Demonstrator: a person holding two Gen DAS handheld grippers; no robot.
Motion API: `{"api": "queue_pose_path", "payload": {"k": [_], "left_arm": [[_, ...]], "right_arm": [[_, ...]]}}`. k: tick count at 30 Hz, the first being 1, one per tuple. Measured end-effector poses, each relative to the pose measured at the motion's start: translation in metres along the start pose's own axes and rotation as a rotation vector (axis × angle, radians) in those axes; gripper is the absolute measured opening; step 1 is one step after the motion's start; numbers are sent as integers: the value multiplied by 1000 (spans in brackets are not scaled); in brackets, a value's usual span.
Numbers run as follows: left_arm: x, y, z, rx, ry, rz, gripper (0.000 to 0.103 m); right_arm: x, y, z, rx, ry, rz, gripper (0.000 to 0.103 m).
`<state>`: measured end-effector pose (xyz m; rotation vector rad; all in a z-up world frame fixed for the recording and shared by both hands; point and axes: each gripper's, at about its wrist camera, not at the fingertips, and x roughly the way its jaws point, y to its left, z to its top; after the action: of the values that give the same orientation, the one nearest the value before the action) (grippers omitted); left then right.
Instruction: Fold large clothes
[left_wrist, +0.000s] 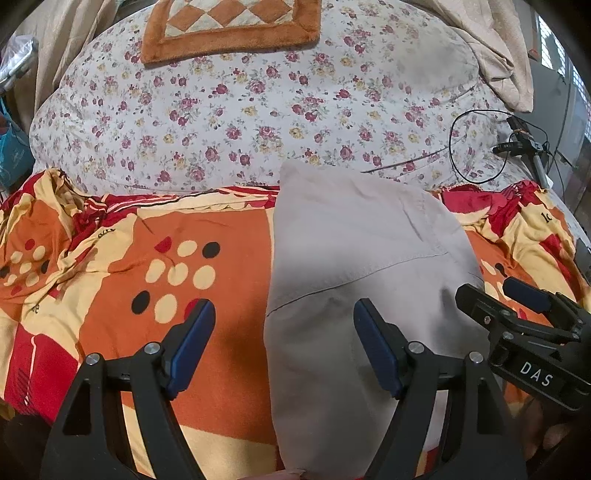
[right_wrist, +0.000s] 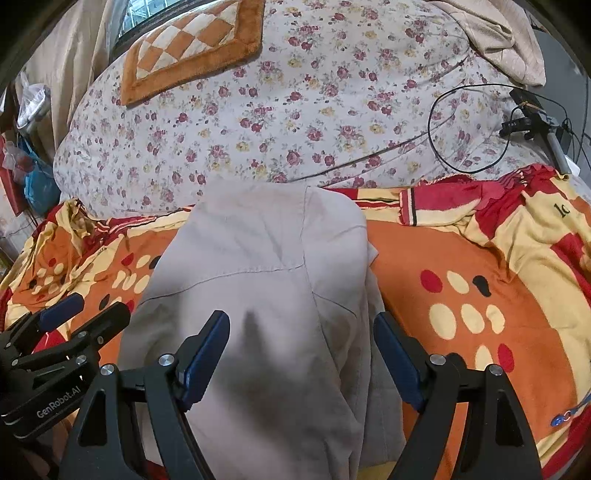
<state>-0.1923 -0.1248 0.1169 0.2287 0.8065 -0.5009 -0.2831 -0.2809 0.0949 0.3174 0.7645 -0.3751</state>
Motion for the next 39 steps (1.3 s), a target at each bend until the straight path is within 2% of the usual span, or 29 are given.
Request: {"api": "queue_pose_path", "payload": {"k": [39], "left_arm": [[4,-3,4,14,1,19,77]], "right_arm": [[10,2,3,4,20,4,82]]}}
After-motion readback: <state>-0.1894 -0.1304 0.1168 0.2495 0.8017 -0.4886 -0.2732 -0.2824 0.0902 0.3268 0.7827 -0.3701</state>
